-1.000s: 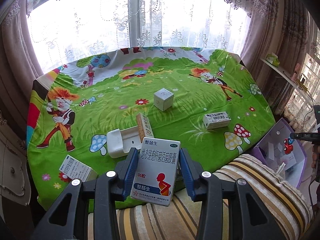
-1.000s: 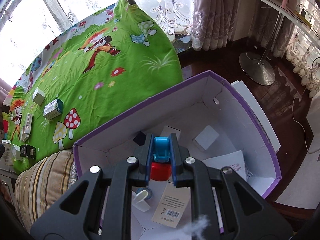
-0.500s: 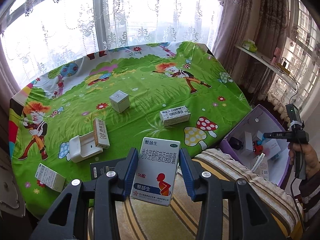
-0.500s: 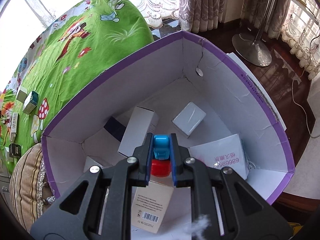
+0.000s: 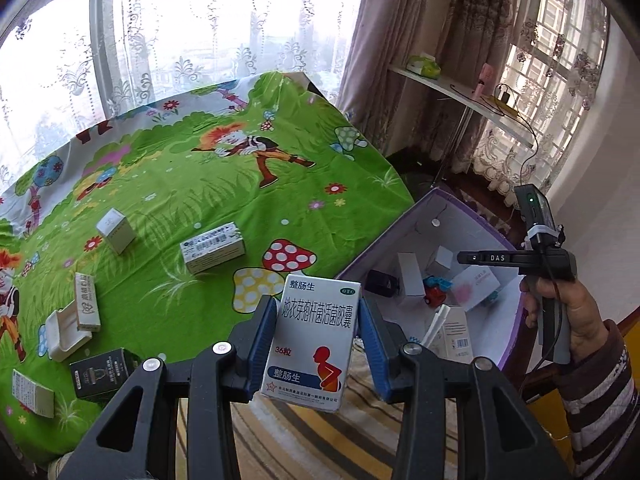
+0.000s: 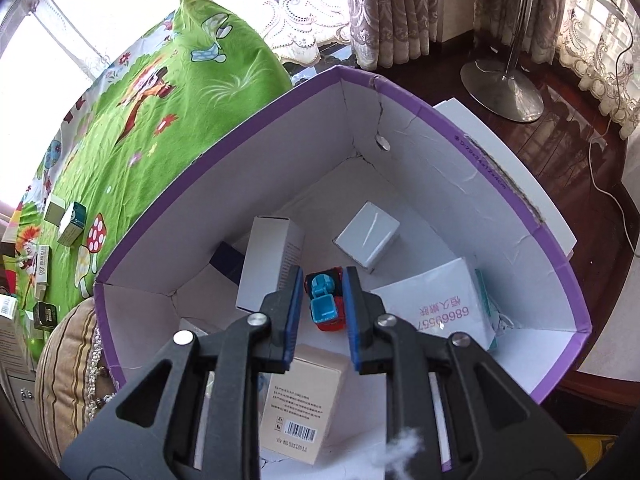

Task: Organize rigid objects
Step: 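Carry the car and medicine box over the purple box and open both tools, then move both open tools back over the cushion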

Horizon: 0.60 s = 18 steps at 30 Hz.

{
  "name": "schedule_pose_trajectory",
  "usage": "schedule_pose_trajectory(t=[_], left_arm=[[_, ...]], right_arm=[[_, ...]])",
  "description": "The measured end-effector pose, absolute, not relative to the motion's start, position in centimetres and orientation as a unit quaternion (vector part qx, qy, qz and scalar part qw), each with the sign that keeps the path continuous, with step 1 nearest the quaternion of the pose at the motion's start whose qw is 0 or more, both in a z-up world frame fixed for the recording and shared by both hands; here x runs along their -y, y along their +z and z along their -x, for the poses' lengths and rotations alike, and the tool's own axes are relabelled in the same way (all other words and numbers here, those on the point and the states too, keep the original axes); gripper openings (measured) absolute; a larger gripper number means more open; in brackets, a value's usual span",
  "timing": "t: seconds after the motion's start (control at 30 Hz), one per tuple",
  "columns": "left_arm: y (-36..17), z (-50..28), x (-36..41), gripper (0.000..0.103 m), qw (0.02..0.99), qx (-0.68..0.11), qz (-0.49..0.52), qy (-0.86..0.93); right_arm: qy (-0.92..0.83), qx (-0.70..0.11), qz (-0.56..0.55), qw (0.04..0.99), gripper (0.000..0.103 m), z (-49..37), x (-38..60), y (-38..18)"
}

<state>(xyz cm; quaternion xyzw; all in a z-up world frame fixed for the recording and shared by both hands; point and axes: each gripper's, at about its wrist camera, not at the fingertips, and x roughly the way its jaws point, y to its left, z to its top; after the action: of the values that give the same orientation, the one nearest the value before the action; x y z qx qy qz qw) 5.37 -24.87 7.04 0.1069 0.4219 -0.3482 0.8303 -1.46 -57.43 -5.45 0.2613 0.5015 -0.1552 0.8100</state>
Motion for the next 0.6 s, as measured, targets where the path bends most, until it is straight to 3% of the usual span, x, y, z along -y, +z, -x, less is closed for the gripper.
schedule_pose_trajectory(t=[0.1,0.3,0.43,0.6], left_arm=[[6.7,-5.0,27.1,0.043,0.819,-0.427,-0.106,-0.369],[7.0,-4.9,29.8,0.046,0.803,-0.424,-0.07,-0.412],[7.5,-5.1,29.9,0.066,0.808,-0.42,-0.053,-0.41],[7.4,-5.7,28.3,0.068,0.816,-0.421,-0.041,-0.394]], right_arm=[[-0.159,-0.486,-0.268,0.817,0.048,2.5,57.3,-4.7],[-0.157,-0.471,-0.283,0.821,0.057,3.8,57.5,-3.7],[-0.152,-0.46,-0.285,0.827,0.06,4.2,57.4,-2.8],[-0.158,-0.435,-0.268,0.845,0.065,4.4,56.9,-1.0]])
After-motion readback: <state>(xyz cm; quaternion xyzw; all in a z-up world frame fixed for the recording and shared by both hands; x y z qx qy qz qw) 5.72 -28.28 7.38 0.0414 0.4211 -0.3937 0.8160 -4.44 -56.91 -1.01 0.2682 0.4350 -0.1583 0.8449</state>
